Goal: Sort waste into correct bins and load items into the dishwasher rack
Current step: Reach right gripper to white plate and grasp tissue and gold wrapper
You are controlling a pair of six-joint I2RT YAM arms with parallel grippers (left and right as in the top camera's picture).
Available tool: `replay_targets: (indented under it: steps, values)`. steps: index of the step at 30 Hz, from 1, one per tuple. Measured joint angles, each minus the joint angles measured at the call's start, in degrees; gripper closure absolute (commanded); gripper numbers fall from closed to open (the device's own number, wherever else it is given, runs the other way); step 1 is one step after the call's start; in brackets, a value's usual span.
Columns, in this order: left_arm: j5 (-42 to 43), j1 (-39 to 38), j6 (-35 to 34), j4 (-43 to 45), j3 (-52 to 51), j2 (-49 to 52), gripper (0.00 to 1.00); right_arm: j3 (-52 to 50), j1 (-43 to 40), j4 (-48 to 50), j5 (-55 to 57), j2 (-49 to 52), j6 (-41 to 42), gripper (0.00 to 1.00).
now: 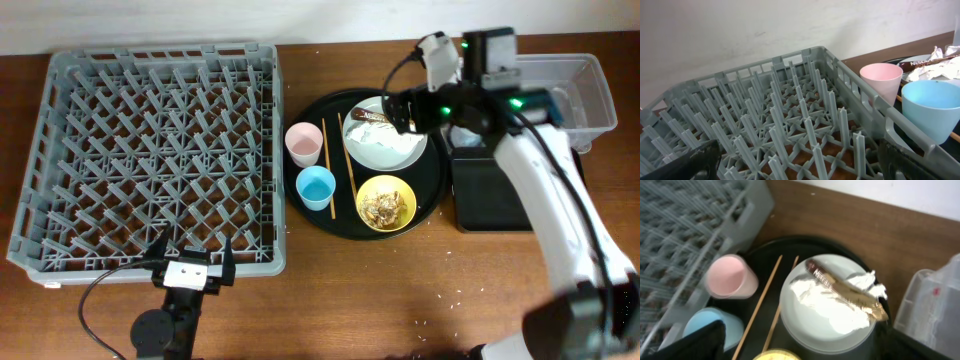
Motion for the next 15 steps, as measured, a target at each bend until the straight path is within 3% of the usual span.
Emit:
replay_targets:
  steps: [4, 12, 15]
  values:
    - [0.00, 0.00, 0.00, 0.02, 0.00, 0.00, 0.01, 0.07, 0.00, 4.37, 3.93, 8.35, 8.02, 0.12]
    - [0.00, 0.00, 0.00, 0.02, 0.00, 0.00, 0.00, 0.11, 1.62, 6.21, 17.09, 17.70, 37.57, 0.12]
    - [0.00, 0.00, 0.00, 0.00, 0.02, 0.00, 0.01, 0.11, 3.72, 8.02, 19.65, 19.17, 43.54, 0.16]
